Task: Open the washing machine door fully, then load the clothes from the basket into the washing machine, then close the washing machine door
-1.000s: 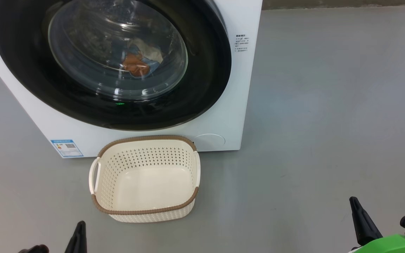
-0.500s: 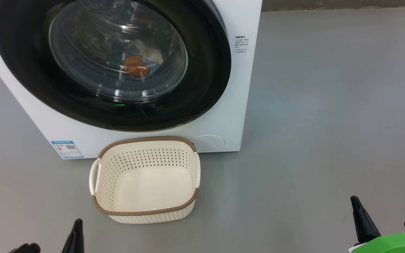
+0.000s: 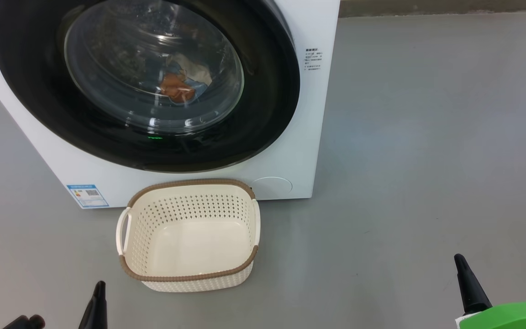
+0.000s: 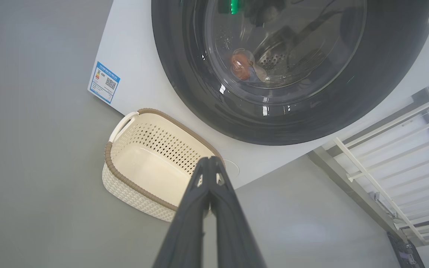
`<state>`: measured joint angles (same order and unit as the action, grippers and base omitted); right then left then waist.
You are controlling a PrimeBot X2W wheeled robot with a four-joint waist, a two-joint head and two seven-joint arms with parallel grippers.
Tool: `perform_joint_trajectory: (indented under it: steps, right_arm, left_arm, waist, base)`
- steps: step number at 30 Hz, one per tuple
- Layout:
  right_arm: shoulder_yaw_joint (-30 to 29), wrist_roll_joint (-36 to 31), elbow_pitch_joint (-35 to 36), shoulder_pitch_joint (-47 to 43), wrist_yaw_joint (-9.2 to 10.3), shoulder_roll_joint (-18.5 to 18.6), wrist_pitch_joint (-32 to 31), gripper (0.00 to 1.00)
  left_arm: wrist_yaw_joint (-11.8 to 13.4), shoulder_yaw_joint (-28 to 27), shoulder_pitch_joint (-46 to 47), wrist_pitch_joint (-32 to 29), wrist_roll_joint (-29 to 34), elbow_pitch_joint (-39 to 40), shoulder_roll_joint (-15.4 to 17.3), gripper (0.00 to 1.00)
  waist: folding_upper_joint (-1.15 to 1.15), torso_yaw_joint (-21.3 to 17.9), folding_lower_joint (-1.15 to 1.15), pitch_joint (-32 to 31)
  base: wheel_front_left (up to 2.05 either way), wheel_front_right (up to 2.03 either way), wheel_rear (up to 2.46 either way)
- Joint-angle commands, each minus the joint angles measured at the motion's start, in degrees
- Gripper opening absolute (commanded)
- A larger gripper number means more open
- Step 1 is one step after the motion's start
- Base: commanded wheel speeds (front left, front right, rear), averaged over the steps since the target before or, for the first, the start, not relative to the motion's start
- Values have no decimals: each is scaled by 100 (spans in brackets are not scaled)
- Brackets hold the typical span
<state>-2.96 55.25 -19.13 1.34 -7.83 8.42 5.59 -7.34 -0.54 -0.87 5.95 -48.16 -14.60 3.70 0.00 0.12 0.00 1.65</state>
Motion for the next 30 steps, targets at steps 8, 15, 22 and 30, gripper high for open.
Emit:
perform_joint_trajectory:
  steps: [8, 15, 22, 30]
  right_arm:
    - [-49, 513, 204, 274, 17, -42, -157, 0]
    - [-84, 869, 238, 297, 19, -99, -275, 0]
    - [-120, 1226, 273, 321, 21, -157, -394, 0]
    - [-160, 1632, 312, 348, 23, -222, -529, 0]
  left_arm:
    - [-9, -173, 280, -167, -581, 103, 37, 0]
    - [-10, -217, 327, -284, -1012, 98, 27, 0]
    - [-11, -261, 375, -403, -1444, 93, 16, 0]
    - [-11, -312, 429, -538, -1936, 87, 4, 0]
  waist:
    - [0, -1, 0, -17]
    - [0, -2, 0, -32]
    - [0, -4, 0, -46]
    - [0, -5, 0, -63]
  base:
    - [0, 0, 0]
    - [0, 0, 0]
    - [0, 0, 0]
    - [0, 0, 0]
